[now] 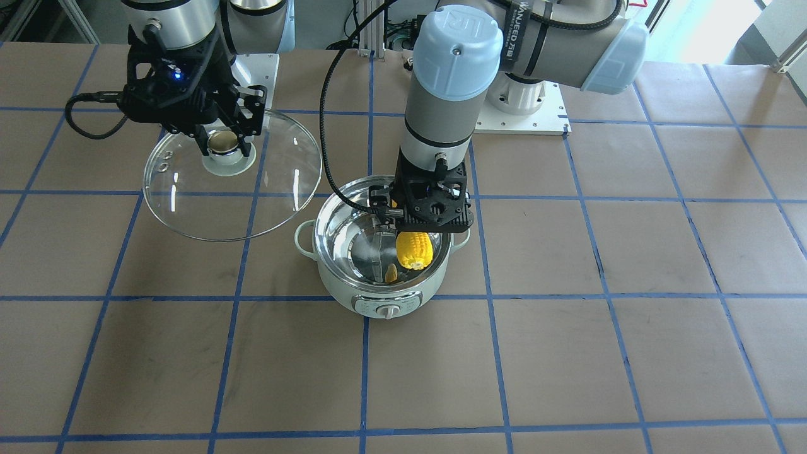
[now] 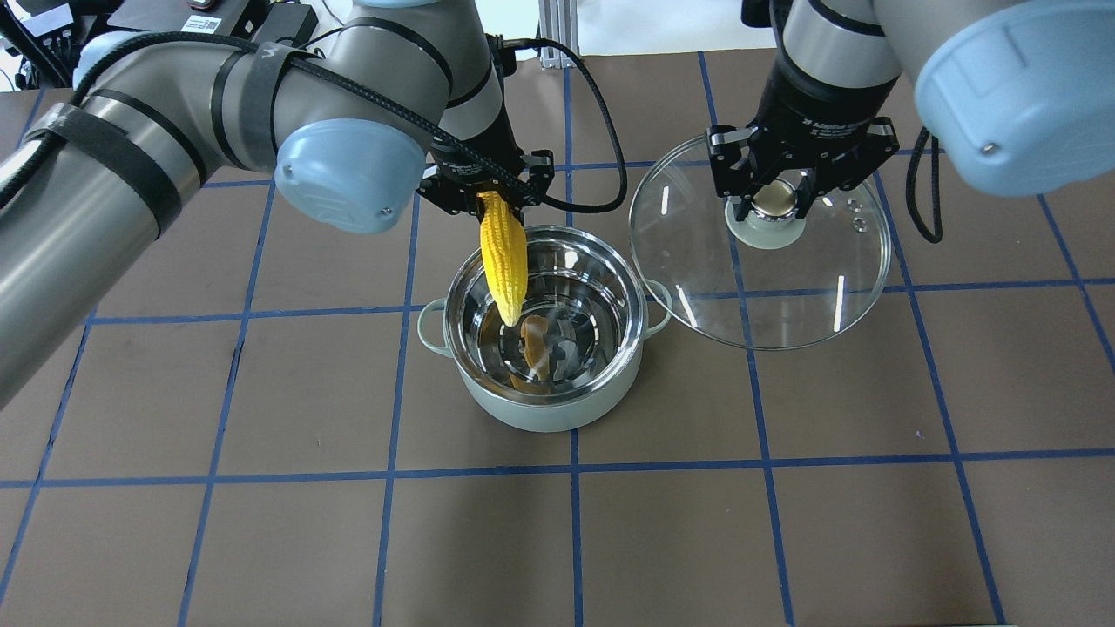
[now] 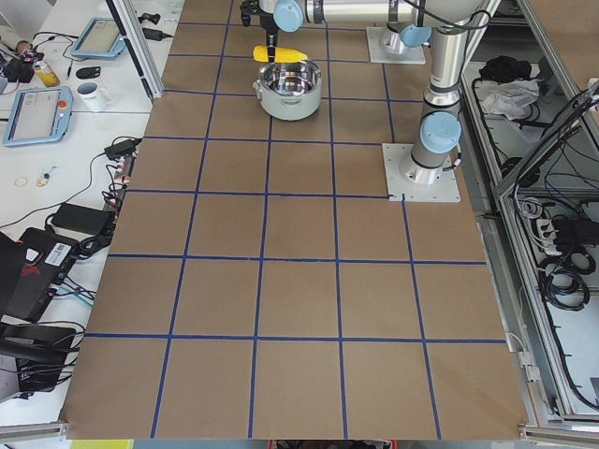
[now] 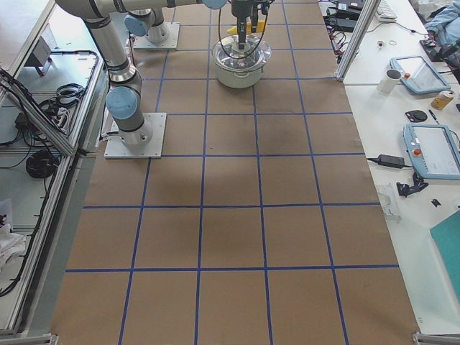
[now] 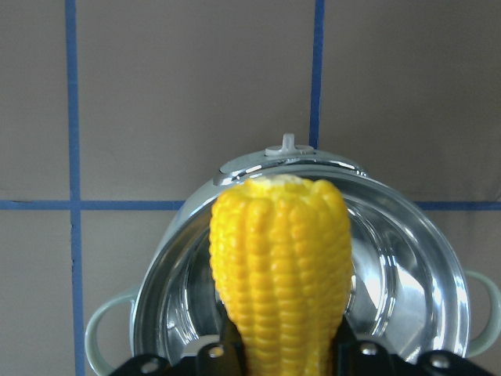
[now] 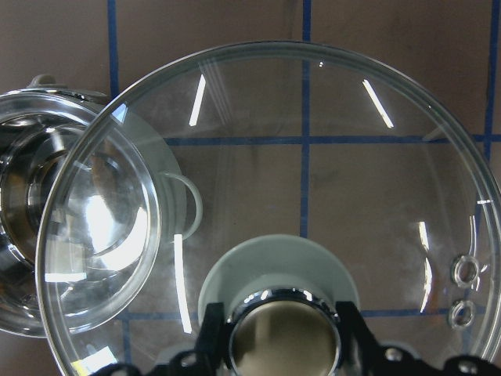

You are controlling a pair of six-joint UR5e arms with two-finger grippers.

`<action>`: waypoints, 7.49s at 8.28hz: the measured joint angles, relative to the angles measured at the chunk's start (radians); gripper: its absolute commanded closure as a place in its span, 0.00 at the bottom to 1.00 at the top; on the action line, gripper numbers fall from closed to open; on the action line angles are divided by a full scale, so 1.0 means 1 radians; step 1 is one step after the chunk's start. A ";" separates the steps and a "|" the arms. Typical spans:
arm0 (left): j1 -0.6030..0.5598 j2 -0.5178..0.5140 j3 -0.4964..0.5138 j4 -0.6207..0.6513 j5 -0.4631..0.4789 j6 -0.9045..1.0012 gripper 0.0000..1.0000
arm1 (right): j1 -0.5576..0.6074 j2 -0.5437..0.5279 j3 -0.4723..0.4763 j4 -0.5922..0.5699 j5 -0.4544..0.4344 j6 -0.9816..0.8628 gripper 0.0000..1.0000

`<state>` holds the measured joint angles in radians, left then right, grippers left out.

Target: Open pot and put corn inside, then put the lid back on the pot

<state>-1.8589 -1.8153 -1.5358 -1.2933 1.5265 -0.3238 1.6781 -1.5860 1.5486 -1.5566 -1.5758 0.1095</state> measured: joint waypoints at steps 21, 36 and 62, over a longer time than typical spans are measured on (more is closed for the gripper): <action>-0.080 -0.101 -0.058 -0.067 -0.017 -0.057 0.00 | -0.134 -0.009 0.001 0.032 -0.014 -0.177 0.65; 0.386 0.135 0.208 -0.334 0.051 0.347 0.00 | 0.331 0.270 -0.049 -0.254 0.003 0.437 0.66; 0.323 0.185 0.192 -0.328 0.053 0.334 0.00 | 0.361 0.341 -0.012 -0.308 0.024 0.450 0.67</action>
<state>-1.5355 -1.6306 -1.3438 -1.6214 1.5800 0.0107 2.0387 -1.2454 1.5371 -1.8642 -1.5514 0.5595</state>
